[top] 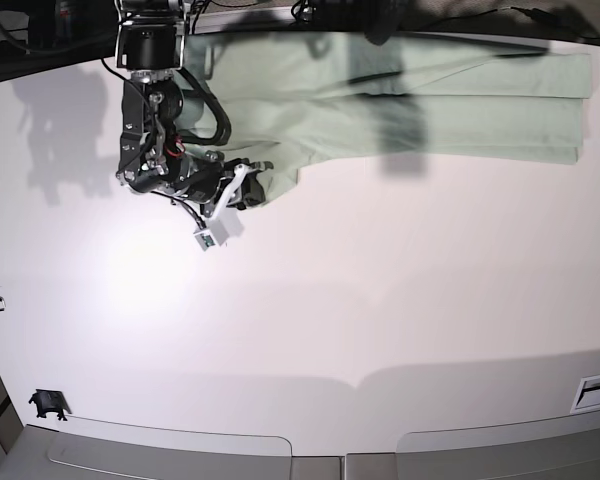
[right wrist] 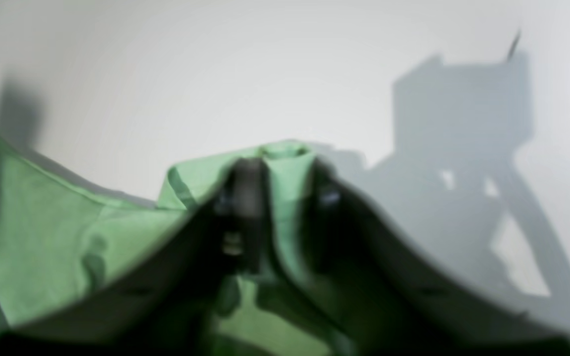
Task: Fold the T-shirt properly
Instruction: 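Lay the folded edge down and open both grippers, raising them, then move the left gripper to the shirt's hem end and grasp it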
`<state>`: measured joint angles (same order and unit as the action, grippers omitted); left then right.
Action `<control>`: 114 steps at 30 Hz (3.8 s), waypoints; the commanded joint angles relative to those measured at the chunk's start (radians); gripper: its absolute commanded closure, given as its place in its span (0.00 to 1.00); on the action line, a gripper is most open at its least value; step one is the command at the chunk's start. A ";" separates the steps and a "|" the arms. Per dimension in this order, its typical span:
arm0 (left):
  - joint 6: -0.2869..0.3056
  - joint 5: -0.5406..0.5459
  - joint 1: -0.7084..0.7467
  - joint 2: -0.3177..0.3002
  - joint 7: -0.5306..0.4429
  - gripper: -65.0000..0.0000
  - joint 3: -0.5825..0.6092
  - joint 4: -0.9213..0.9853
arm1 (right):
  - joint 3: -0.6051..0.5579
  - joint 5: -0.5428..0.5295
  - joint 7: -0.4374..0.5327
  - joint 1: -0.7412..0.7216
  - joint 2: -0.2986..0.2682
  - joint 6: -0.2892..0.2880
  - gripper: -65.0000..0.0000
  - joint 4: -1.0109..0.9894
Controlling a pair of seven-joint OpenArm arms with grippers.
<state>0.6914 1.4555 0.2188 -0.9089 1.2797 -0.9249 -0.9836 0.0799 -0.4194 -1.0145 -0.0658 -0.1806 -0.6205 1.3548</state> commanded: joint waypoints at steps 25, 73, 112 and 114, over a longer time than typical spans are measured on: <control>0.007 0.028 -0.005 -0.037 -0.016 0.78 -0.010 -0.013 | 0.046 -0.412 -0.251 0.337 0.085 -0.037 1.00 0.530; 0.007 -0.020 0.172 0.241 -0.079 0.40 -0.008 -0.013 | 0.282 -0.124 -0.026 0.508 0.169 0.023 0.68 0.855; 0.007 0.028 0.195 0.317 0.007 1.00 0.271 -0.345 | 0.423 0.036 0.032 0.493 0.169 0.124 0.68 0.786; 0.007 0.028 0.227 0.360 0.007 1.00 0.271 -0.455 | 0.456 0.035 0.036 0.493 0.166 0.124 0.68 0.750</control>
<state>0.6914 1.4620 0.4423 -0.5316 1.2884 -0.6479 -1.4292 0.5327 -0.3714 -1.0016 0.4294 -0.0082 -0.4965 2.0884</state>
